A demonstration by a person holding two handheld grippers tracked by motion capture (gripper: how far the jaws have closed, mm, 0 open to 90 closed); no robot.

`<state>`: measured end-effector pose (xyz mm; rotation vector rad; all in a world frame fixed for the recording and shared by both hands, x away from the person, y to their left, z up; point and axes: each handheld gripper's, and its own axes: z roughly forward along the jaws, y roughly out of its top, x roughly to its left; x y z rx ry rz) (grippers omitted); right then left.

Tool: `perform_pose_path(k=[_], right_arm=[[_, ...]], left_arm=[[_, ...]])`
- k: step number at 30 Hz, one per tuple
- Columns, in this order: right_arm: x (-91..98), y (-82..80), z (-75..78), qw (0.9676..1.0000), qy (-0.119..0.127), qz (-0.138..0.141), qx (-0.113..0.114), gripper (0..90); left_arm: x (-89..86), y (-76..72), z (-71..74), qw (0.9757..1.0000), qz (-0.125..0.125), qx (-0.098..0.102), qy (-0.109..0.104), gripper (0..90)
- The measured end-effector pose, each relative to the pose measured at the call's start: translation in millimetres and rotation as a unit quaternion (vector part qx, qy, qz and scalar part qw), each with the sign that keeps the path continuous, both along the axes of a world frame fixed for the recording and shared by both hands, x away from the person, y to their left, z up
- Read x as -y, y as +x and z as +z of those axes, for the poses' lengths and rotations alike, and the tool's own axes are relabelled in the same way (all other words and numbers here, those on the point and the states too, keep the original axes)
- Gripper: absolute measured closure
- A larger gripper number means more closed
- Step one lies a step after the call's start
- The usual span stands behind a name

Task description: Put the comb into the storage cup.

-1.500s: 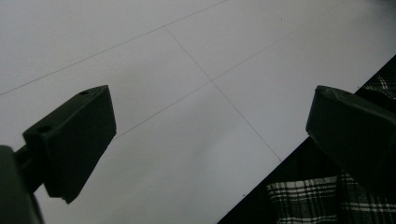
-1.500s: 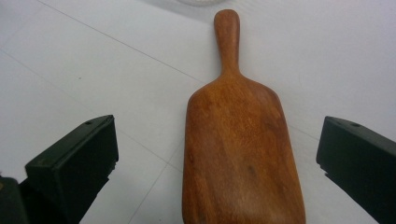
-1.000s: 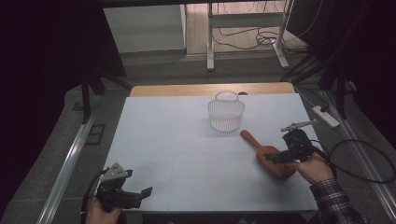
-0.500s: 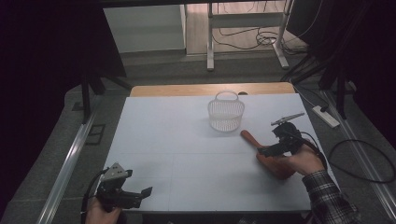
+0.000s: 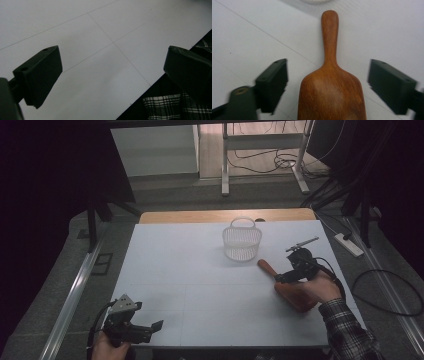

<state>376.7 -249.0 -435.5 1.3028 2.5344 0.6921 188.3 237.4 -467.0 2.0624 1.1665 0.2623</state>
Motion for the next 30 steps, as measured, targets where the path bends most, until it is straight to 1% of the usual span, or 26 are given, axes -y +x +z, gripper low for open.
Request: perform_pose_path(k=[1, 2, 4, 8, 10, 14, 16, 18, 19, 21, 22, 27, 30], right_arm=[[0.2, 0.9, 0.0, 1.0, 0.0, -0.004, -0.003, 24.0], [0.8, 2.0, 0.2, 1.0, -0.001, -0.003, -0.004, 31.0], [1.5, 3.8, 0.0, 1.0, 0.0, 0.005, -0.006, 36.1], [2.2, 7.5, -0.9, 0.9998, -0.001, 0.015, -0.01, 49.3], [2.4, 10.5, -2.0, 0.9997, 0.001, 0.019, -0.018, 55.9], [1.4, 16.8, -5.5, 0.9993, -0.001, 0.021, -0.03, 68.6], [1.0, 19.4, -7.1, 0.9993, -0.003, 0.022, -0.03, 74.6], [0.8, 22.7, -9.5, 0.9992, -0.002, 0.017, -0.035, 81.8], [1.0, 24.9, -11.0, 0.9993, -0.002, 0.014, -0.034, 86.0], [1.2, 28.2, -12.5, 0.9993, 0.0, 0.007, -0.037, 89.2], [1.1, 29.8, -13.2, 0.9992, 0.001, 0.005, -0.039, 89.3], [-2.7, 38.4, -19.3, 0.999, -0.017, -0.001, -0.042, 89.3], [-5.5, 43.5, -24.2, 0.9987, -0.019, -0.008, -0.046, 89.3]], left_arm=[[0.0, 0.0, 0.0, 1.0, 0.0, 0.0, 0.0, 2.8], [0.2, 0.0, -0.1, 1.0, 0.0, 0.0, 0.0, 2.8], [0.2, 0.0, -0.1, 1.0, 0.0, 0.0, 0.0, 2.9], [0.4, 0.1, -0.1, 1.0, -0.001, 0.0, 0.002, 2.9], [0.5, 0.1, -0.1, 1.0, -0.001, 0.0, 0.002, 2.9], [0.7, 0.1, -0.1, 1.0, -0.001, 0.0, 0.003, 2.9], [0.6, 0.2, -0.2, 1.0, -0.001, 0.0, 0.003, 3.0], [0.6, 0.2, -0.2, 1.0, -0.002, -0.001, 0.002, 2.9], [0.6, 0.3, -0.1, 1.0, -0.002, -0.001, 0.003, 3.0], [0.6, 0.3, -0.2, 1.0, -0.002, -0.002, 0.003, 3.0], [0.7, 0.4, -0.2, 1.0, -0.002, -0.002, 0.003, 3.0], [0.9, 0.4, -0.2, 1.0, -0.001, -0.001, 0.003, 3.1], [0.7, 0.4, -0.2, 1.0, -0.002, -0.002, 0.004, 3.1]])
